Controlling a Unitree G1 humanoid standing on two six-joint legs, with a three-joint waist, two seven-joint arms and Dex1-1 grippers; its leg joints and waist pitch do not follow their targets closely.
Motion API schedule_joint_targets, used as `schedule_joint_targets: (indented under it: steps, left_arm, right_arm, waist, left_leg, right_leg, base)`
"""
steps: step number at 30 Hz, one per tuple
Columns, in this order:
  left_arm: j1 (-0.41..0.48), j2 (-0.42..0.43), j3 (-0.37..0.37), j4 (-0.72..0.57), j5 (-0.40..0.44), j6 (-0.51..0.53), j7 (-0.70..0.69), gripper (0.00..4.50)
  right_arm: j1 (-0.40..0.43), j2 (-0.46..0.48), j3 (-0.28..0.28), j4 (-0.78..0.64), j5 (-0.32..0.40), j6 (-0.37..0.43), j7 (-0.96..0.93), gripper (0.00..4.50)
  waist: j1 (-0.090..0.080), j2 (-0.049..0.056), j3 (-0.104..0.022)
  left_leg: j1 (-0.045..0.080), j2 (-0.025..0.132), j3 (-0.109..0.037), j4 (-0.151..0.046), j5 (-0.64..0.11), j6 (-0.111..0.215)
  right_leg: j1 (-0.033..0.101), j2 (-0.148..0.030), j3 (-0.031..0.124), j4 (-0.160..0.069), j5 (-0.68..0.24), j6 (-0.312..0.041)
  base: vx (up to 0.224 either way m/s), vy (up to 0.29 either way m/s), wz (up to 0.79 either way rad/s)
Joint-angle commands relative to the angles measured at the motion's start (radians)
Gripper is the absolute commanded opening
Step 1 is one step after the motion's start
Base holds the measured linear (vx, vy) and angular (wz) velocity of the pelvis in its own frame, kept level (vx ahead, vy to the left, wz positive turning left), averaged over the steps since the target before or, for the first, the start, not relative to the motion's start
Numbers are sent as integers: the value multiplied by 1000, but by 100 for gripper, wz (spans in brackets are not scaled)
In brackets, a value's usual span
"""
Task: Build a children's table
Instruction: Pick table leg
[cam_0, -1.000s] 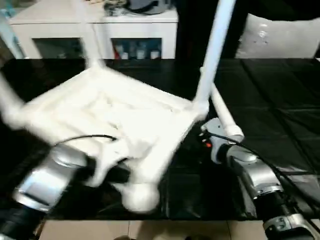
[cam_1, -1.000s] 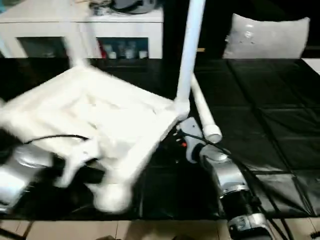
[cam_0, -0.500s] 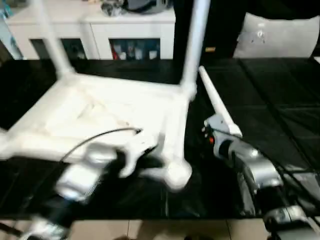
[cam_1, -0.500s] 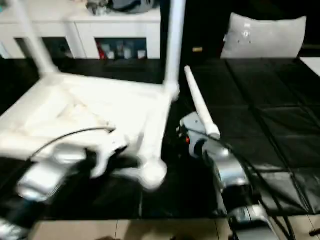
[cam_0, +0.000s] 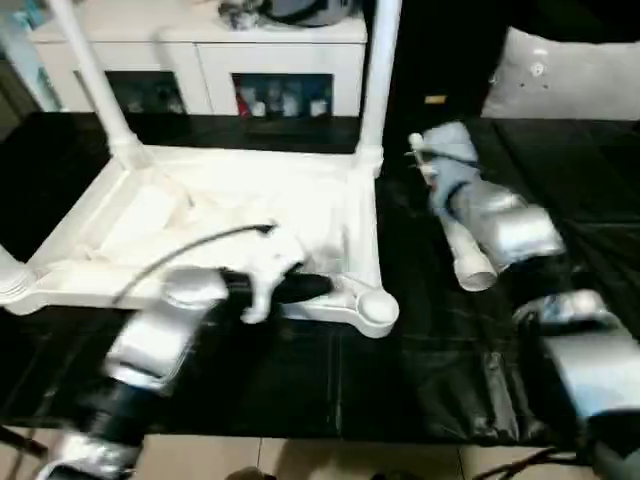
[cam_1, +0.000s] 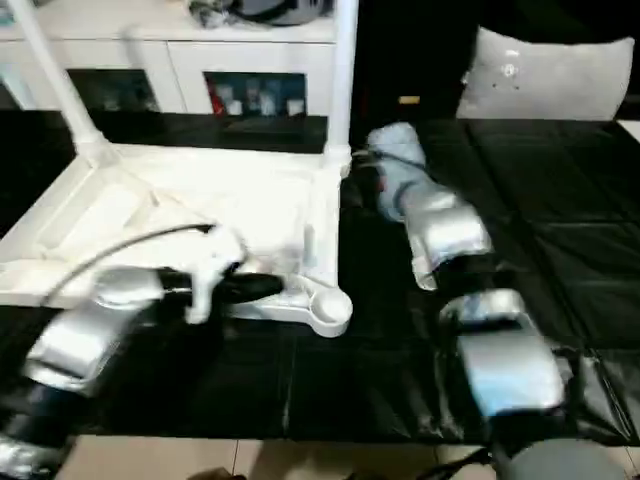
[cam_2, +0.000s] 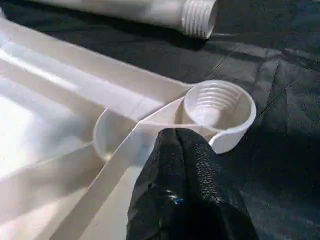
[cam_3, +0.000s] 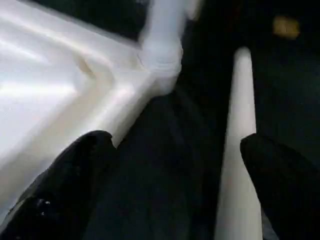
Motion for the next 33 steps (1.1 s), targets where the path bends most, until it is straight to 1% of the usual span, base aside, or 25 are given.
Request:
schedule_joint_targets:
  steps: [1,2,3,5,7,8,9,11,12,14,16,18,20,23,24,27,29,30,31,32,33]
  left_arm:
    - [7,14,8,-42,-14,13,-5,21]
    - [9,18,12,-51,-14,19,-5,21]
    - [11,22,14,-57,-15,24,-5,21]
    - [17,33,16,-77,-20,38,-11,21]
    - [21,47,13,-99,-29,55,-15,21]
    - [22,49,12,-104,-32,61,-16,21]
    - [23,52,11,-109,-34,66,-15,21]
    - [21,53,9,-112,-33,70,-14,21]
    - [21,55,5,-114,-33,76,-15,21]
    - [21,61,-2,-121,-31,81,-13,21]
    - [20,63,-7,-123,-32,86,-9,21]
    - [21,69,-12,-125,-33,91,-13,21]
    - [23,72,-13,-127,-34,90,-9,21]
    - [24,77,-13,-127,-31,86,-4,21]
    - [24,77,-14,-127,-30,86,-4,33]
    - [22,81,-16,-127,-27,86,0,41]
    - [20,86,-16,-131,-30,90,-4,41]
    - [20,89,-16,-134,-33,93,-7,41]
    - [20,94,-19,-138,-36,98,-10,41]
    - [22,99,-22,-142,-38,102,-16,41]
    - [24,103,-24,-145,-40,105,-21,41]
  right_arm:
    - [-39,-3,-16,87,-10,17,-37,450]
    - [-53,-6,-23,111,-8,20,-58,450]
    - [-63,-9,-29,129,-7,22,-74,450]
    - [-81,-14,-34,165,-15,36,-84,450]
    - [-110,-24,-42,228,-16,47,-80,450]
    - [-115,-27,-43,243,-17,48,-81,450]
    - [-121,-29,-44,260,-17,44,-86,450]
    - [-125,-33,-41,280,-19,54,-71,450]
    - [-127,-34,-37,294,-18,56,-62,450]
    - [-130,-34,-44,331,-12,76,-21,450]
    - [-124,-38,-84,349,17,83,-21,450]
    - [-117,-45,-87,361,13,86,-24,450]
    - [-112,-50,-86,373,7,88,-34,450]
    - [-105,-53,-89,385,6,101,-29,450]
    - [-105,-53,-89,386,7,103,-26,434]
    - [-105,-57,-85,397,-2,122,-1,421]
    - [-107,-61,-81,399,-8,140,15,393]
    - [-110,-67,-81,400,-9,152,27,384]
    - [-115,-74,-75,402,-13,166,47,371]
    - [-119,-80,-63,404,-23,180,70,371]
    - [-122,-85,-55,405,-28,191,91,358]
  waist:
    - [-1,-12,-70]
    - [-1,-15,-72]
    - [0,-14,-71]
    - [1,-17,-70]
    - [-1,-18,-69]
    - [-2,-19,-66]
    - [-2,-18,-67]
    - [-2,-18,-64]
    - [-3,-20,-63]
    - [-1,-20,-63]
    - [-1,-21,-61]
    - [-1,-23,-62]
    - [0,-22,-63]
    - [2,-23,-65]
    - [2,-23,-65]
    - [2,-25,-68]
    - [4,-23,-66]
    - [4,-27,-65]
    - [6,-25,-65]
    - [6,-25,-64]
    - [7,-26,-64]
  left_leg:
    - [11,41,-10,-63,-180,12]
    - [10,41,-10,-62,-168,13]
    - [10,41,-9,-62,-163,15]
    - [9,41,-8,-61,-161,14]
    - [8,40,-8,-60,-168,12]
    - [7,40,-7,-60,-179,12]
    - [8,41,-7,-60,-183,10]
    - [8,40,-7,-59,-203,6]
    - [8,40,-7,-59,-209,5]
    - [9,40,-7,-58,-225,1]
    - [9,42,-8,-59,-232,-1]
    - [8,41,-8,-59,-227,-2]
    - [8,41,-8,-58,-222,-4]
    - [4,39,-7,-55,-195,4]
    - [4,40,-7,-55,-190,6]
    - [3,40,-6,-53,-174,14]
    - [4,41,-5,-53,-181,15]
    - [5,42,-4,-54,-185,15]
    - [5,41,-5,-53,-190,13]
    - [5,42,-5,-54,-195,11]
    - [5,42,-5,-53,-197,11]
  right_leg:
    - [53,-63,44,-58,-227,-229]
    - [55,-64,44,-54,-211,-234]
    - [55,-63,44,-54,-207,-235]
    - [55,-62,44,-52,-203,-235]
    - [55,-61,43,-50,-206,-237]
    - [53,-60,43,-53,-217,-237]
    - [53,-61,44,-52,-221,-236]
    - [50,-61,44,-55,-251,-231]
    - [50,-61,44,-56,-259,-228]
    - [50,-61,44,-57,-289,-221]
    - [49,-61,44,-58,-299,-219]
    - [48,-59,43,-56,-298,-215]
    - [47,-60,43,-55,-293,-218]
    - [51,-61,43,-52,-262,-225]
    - [51,-61,43,-51,-257,-226]
    - [52,-59,42,-48,-231,-236]
    - [50,-59,42,-50,-243,-239]
    - [49,-58,42,-51,-249,-238]
    - [49,-59,42,-50,-261,-235]
    - [49,-58,41,-51,-268,-233]
    - [49,-58,41,-50,-271,-232]
  base:
    - [0,0,0]
    - [0,0,0]
    - [0,0,0]
    - [0,0,0]
    - [0,0,0]
    - [0,0,0]
    - [0,0,0]
    - [0,0,0]
    - [0,0,0]
    - [0,0,0]
    - [0,0,0]
    - [0,0,0]
    - [0,0,0]
    - [0,0,0]
    - [0,0,0]
    - [0,0,0]
    - [0,0,0]
    - [0,0,0]
    - [0,0,0]
    - [0,0,0]
    - [0,0,0]
